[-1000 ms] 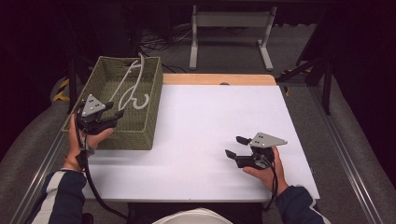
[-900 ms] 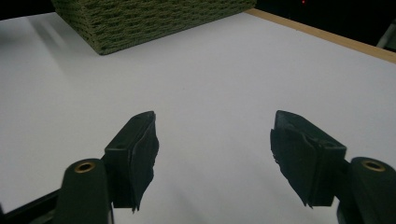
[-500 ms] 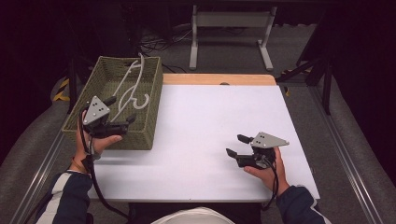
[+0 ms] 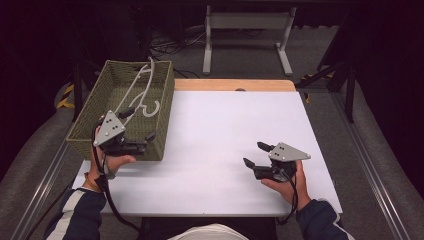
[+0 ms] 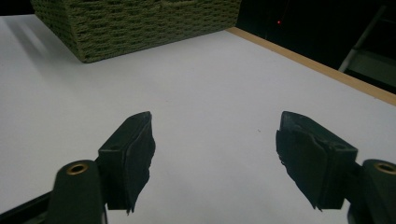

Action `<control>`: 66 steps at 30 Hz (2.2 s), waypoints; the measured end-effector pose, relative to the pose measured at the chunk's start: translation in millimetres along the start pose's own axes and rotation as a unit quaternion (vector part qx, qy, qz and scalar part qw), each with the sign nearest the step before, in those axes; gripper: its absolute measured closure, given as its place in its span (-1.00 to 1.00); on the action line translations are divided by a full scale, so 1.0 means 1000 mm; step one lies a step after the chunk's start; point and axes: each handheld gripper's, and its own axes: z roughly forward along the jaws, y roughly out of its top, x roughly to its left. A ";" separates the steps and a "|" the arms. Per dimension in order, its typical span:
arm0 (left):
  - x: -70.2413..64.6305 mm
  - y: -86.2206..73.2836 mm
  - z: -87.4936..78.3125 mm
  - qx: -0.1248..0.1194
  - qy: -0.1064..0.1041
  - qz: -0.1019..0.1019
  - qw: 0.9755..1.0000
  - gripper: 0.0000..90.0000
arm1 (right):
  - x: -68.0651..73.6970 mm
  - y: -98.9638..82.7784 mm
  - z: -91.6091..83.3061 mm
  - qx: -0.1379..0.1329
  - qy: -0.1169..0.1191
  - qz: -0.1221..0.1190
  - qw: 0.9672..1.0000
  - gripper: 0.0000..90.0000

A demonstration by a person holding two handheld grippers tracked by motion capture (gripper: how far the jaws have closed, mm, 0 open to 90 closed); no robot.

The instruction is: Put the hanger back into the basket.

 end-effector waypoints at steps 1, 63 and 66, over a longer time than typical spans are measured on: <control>-0.001 0.000 0.000 -0.004 -0.001 0.003 1.000 -0.90 | 0.000 0.000 0.000 -0.002 -0.005 -0.001 1.000 -0.41; -0.067 -0.084 -0.007 0.063 -0.037 -0.025 0.997 -0.78 | 0.023 -0.020 -0.004 -0.008 -0.060 -0.052 0.997 -0.62; -0.067 -0.084 -0.004 0.070 -0.033 -0.029 0.997 -0.79 | 0.022 -0.020 -0.004 -0.009 -0.060 -0.050 0.997 -0.62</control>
